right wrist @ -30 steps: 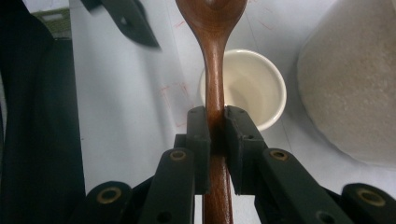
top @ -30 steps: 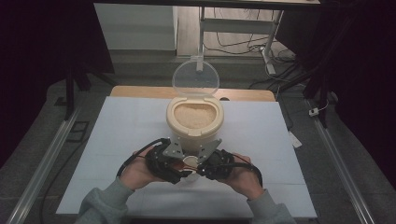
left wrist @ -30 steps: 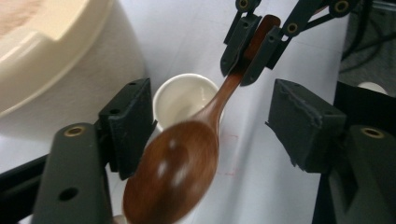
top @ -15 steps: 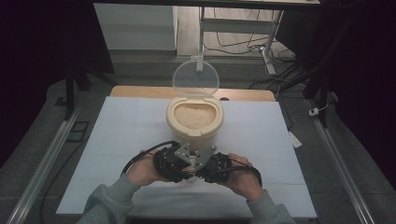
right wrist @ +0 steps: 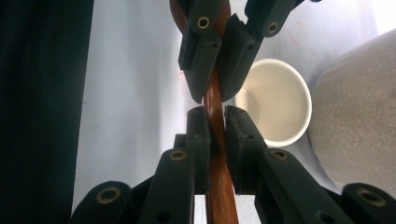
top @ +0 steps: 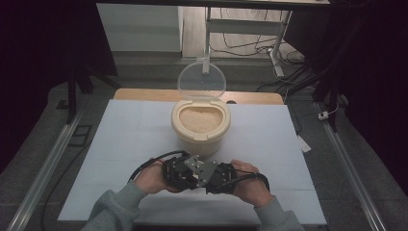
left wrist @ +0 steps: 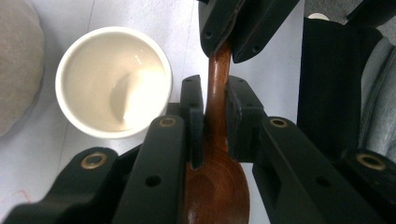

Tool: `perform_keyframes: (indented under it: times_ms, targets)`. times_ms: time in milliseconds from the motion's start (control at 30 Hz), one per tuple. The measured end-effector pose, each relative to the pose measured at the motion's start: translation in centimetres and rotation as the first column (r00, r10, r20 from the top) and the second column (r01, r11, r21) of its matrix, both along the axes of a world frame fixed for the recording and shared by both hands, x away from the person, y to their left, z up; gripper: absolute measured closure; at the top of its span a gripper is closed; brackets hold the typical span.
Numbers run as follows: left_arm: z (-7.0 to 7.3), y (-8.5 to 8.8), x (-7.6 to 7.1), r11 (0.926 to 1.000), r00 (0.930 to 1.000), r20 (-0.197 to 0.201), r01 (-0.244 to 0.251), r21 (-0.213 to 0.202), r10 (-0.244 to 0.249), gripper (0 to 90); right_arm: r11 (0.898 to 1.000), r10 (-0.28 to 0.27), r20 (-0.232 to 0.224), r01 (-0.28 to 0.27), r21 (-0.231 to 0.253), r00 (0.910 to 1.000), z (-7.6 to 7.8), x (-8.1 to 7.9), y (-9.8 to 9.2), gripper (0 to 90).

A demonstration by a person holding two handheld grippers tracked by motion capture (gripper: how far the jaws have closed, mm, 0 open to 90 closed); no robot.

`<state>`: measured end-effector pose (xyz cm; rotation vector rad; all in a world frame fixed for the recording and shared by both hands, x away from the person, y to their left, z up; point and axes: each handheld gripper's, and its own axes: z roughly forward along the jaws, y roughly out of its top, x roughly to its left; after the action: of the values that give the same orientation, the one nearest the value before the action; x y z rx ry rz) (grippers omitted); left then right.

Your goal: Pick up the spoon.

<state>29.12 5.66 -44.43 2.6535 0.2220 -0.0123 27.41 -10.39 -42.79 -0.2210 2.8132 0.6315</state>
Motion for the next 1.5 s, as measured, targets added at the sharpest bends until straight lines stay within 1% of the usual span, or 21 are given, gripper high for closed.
perform_keyframes:
  times_ms: [100,167,267,300,333,400,500,533,567,600,667,700,800,833,867,900,967,1267,1300,1367,1500]
  targets:
    - [0.0,0.0,0.0,1.0000,1.0000,0.007,-0.004,-0.005,0.004,78.0,1.000,-0.013,-0.002,0.013,0.025,0.9999,0.0,0.2,-0.2,78.2]
    - [-0.1,0.0,-0.1,0.9984,0.9989,0.016,-0.044,-0.037,0.045,78.3,0.998,-0.040,-0.006,0.040,0.051,0.9992,0.2,0.4,-0.6,74.4]
    - [0.0,0.1,-0.1,0.9970,0.9979,0.027,-0.058,-0.052,0.059,78.5,0.980,-0.113,-0.034,0.117,0.160,0.9930,0.9,0.6,-1.5,66.4]
    - [0.0,0.2,-0.1,0.9965,0.9974,0.035,-0.062,-0.056,0.064,78.6,0.969,-0.138,-0.033,0.142,0.201,0.9898,1.3,0.8,-1.9,63.0]
    - [0.2,0.4,0.0,0.9945,0.9960,0.043,-0.075,-0.073,0.078,78.7,0.954,-0.168,-0.034,0.172,0.244,0.9851,1.7,0.9,-2.3,59.2]
    - [0.4,0.6,0.0,0.9934,0.9952,0.054,-0.077,-0.084,0.082,78.8,0.908,-0.239,-0.050,0.242,0.343,0.9696,2.3,0.9,-3.4,53.7]
    - [0.6,0.9,0.0,0.9899,0.9928,0.066,-0.093,-0.107,0.100,78.8,0.808,-0.342,-0.095,0.344,0.478,0.9349,3.2,0.6,-5.4,46.3]
    - [0.7,1.0,0.1,0.9886,0.9921,0.069,-0.097,-0.115,0.105,78.8,0.769,-0.373,-0.122,0.380,0.513,0.9197,3.4,0.5,-6.0,44.7]
    - [0.7,1.0,0.1,0.9886,0.9921,0.069,-0.097,-0.115,0.105,78.9,0.737,-0.397,-0.149,0.412,0.536,0.9055,3.4,0.4,-6.6,43.1]
    - [0.7,1.0,0.1,0.9870,0.9912,0.072,-0.101,-0.124,0.111,78.9,0.714,-0.409,-0.173,0.433,0.551,0.8957,3.3,0.3,-7.1,41.6]
    - [0.9,1.2,0.0,0.9840,0.9891,0.079,-0.112,-0.138,0.124,78.9,0.681,-0.446,-0.198,0.474,0.558,0.8731,3.0,0.3,-8.0,38.3]
    - [0.9,1.2,0.1,0.9826,0.9881,0.084,-0.116,-0.145,0.129,78.9,0.671,-0.458,-0.206,0.488,0.559,0.8650,2.7,0.3,-8.4,37.0]
    - [1.2,1.5,0.0,0.9772,0.9850,0.092,-0.129,-0.169,0.146,79.0,0.653,-0.463,-0.236,0.509,0.561,0.8545,2.1,0.4,-9.1,36.1]
    - [1.2,1.5,0.1,0.9755,0.9836,0.097,-0.134,-0.175,0.152,78.9,0.631,-0.469,-0.264,0.529,0.568,0.8427,1.6,0.5,-9.6,35.8]
    - [1.3,1.6,0.1,0.9737,0.9823,0.099,-0.140,-0.180,0.159,78.9,0.631,-0.469,-0.264,0.529,0.568,0.8427,1.6,0.5,-9.6,35.8]
    - [1.4,1.7,0.1,0.9722,0.9809,0.104,-0.144,-0.185,0.165,78.9,0.603,-0.471,-0.296,0.548,0.580,0.8309,1.2,0.7,-10.0,35.3]
    - [1.5,1.8,0.1,0.9684,0.9780,0.111,-0.153,-0.197,0.177,79.0,0.579,-0.477,-0.317,0.565,0.588,0.8196,0.8,0.9,-10.1,34.6]
    - [1.7,1.9,0.0,0.9557,0.9668,0.139,-0.179,-0.234,0.215,79.0,0.555,-0.496,-0.328,0.584,0.592,0.8038,0.3,0.8,-9.3,33.6]
    - [1.7,1.9,0.0,0.9543,0.9654,0.142,-0.181,-0.237,0.219,79.0,0.543,-0.503,-0.339,0.595,0.592,0.7953,0.1,0.8,-8.9,33.6]
    - [1.7,1.9,-0.1,0.9512,0.9628,0.148,-0.186,-0.247,0.226,79.0,0.536,-0.511,-0.350,0.609,0.584,0.7850,0.0,0.7,-8.5,33.6]
    - [1.7,1.8,-0.1,0.9490,0.9600,0.156,-0.189,-0.252,0.233,79.0,0.528,-0.512,-0.368,0.622,0.578,0.7762,-0.3,0.7,-7.9,33.5]
